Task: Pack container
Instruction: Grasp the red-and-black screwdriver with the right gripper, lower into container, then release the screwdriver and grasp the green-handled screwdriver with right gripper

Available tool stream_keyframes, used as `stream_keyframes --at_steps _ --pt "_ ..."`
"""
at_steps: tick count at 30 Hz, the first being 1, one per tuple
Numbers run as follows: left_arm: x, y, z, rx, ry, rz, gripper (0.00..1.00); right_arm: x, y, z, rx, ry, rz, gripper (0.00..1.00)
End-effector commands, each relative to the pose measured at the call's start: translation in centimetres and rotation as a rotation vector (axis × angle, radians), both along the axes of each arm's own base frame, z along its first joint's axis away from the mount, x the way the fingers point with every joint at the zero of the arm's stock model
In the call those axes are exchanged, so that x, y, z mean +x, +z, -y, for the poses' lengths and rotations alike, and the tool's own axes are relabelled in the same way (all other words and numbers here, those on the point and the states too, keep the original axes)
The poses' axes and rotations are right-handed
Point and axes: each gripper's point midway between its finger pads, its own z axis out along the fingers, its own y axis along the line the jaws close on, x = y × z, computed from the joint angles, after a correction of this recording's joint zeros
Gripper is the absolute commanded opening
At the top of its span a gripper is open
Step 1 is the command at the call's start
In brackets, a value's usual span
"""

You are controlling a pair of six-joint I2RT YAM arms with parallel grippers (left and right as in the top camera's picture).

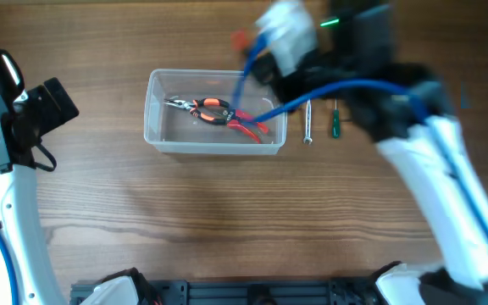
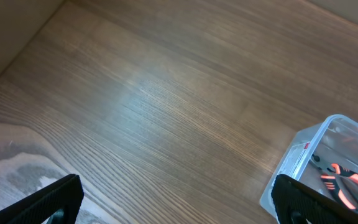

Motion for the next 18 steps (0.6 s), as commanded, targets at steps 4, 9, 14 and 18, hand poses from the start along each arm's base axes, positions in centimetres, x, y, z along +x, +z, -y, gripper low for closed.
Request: stream_keyframes --at_steps 4,9,14,18 --pt "0.0 0.0 -0.4 -0.004 0.028 0.005 1.0 2.0 -15.0 -5.7 -0.439 0.352 0.137 0.04" --pt "0.0 0.0 -0.4 -0.004 0.028 0.005 1.0 4.9 -23.2 -6.8 -0.512 0.339 0.077 0.04" --pt "0.0 0.0 -0.4 -0.004 0.028 0.005 1.0 5.0 -27.9 -7.2 -0.543 0.358 0.02 0.04" --pt "0.0 0.0 -0.4 -0.004 0.028 0.005 1.0 4.5 -29.2 -7.5 -0.545 0.35 -0.019 0.12"
